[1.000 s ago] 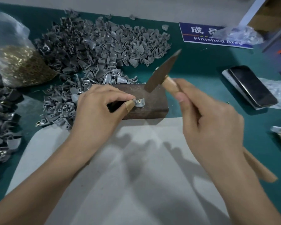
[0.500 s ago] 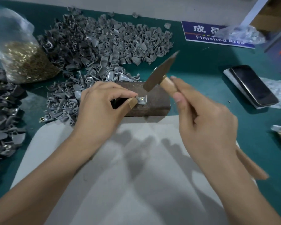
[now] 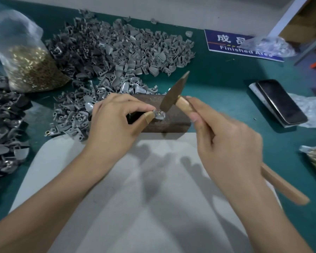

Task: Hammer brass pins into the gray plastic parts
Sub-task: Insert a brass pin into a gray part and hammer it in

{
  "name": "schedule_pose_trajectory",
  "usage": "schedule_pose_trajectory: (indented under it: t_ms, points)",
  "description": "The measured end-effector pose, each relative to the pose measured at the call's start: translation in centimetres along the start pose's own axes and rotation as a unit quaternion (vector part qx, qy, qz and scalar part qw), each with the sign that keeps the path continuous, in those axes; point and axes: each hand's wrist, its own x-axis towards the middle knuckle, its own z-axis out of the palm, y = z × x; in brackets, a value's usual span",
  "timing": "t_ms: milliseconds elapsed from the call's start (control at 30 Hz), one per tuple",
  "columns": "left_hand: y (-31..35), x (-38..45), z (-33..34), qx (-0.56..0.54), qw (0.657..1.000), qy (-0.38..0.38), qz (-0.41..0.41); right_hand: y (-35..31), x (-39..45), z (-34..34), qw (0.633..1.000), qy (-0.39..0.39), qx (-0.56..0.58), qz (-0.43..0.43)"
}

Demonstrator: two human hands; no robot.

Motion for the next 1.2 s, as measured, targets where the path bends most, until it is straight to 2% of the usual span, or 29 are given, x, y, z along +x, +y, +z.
schedule_pose_trajectory:
  t_ms: [100, 200, 233, 367, 467, 500, 600, 633, 733, 867, 1000, 1133, 1200]
  points:
    - [-0.07, 0.03, 0.05, -0.004, 1.0, 0.001, -0.002, 0.04, 0.13, -0.27, 0.998, 0.052, 0.041, 0.014]
    - [-0.05, 0.07, 0.11, -0.002, 1.0, -0.001, -0.005, -0.06, -0.03, 0.01, 1.0, -0.02, -0.001, 0.005]
    - [-0.1, 0.02, 0.05, -0.001, 1.0, 0.002, -0.002, -0.04, -0.08, -0.07, 1.0, -0.023, -0.01, 0.004]
    - [-0.45, 0.01, 0.08, -0.007, 1.0, 0.004, 0.003, 0.12, 0.17, -0.49, 0.997, 0.062, 0.048, 0.02]
    - [-0.43, -0.01, 0.18, 0.001, 1.0, 0.006, 0.011, -0.13, -0.09, -0.1, 1.0, -0.009, 0.018, -0.003]
    - [-0.4, -0.08, 0.17, 0.007, 1.0, 0.008, 0.015, -0.07, -0.15, -0.12, 1.0, -0.008, 0.011, -0.004]
    - [-0.38, -0.04, 0.2, 0.008, 1.0, 0.011, 0.02, 0.2, 0.08, -0.56, 0.996, 0.063, 0.059, 0.013]
    - [-0.39, 0.03, 0.2, 0.002, 1.0, 0.012, 0.017, 0.18, 0.15, -0.52, 0.996, 0.057, 0.062, 0.014]
    - [-0.42, 0.04, 0.24, -0.012, 1.0, 0.018, 0.012, 0.11, -0.09, -0.26, 1.0, -0.031, -0.001, -0.002]
    - [-0.38, 0.06, 0.18, -0.01, 1.0, 0.019, 0.01, 0.2, 0.04, -0.79, 0.997, 0.058, 0.042, 0.028]
    - [-0.42, 0.14, 0.15, -0.011, 1.0, 0.013, 0.001, -0.02, -0.19, -0.41, 1.0, -0.028, -0.003, -0.011]
    - [-0.49, 0.07, 0.2, -0.018, 1.0, 0.014, 0.005, 0.25, -0.03, -0.8, 0.997, 0.062, 0.05, 0.021]
    - [-0.43, 0.14, 0.25, -0.018, 1.0, 0.017, 0.0, 0.08, -0.02, -0.47, 0.999, 0.012, 0.03, -0.002]
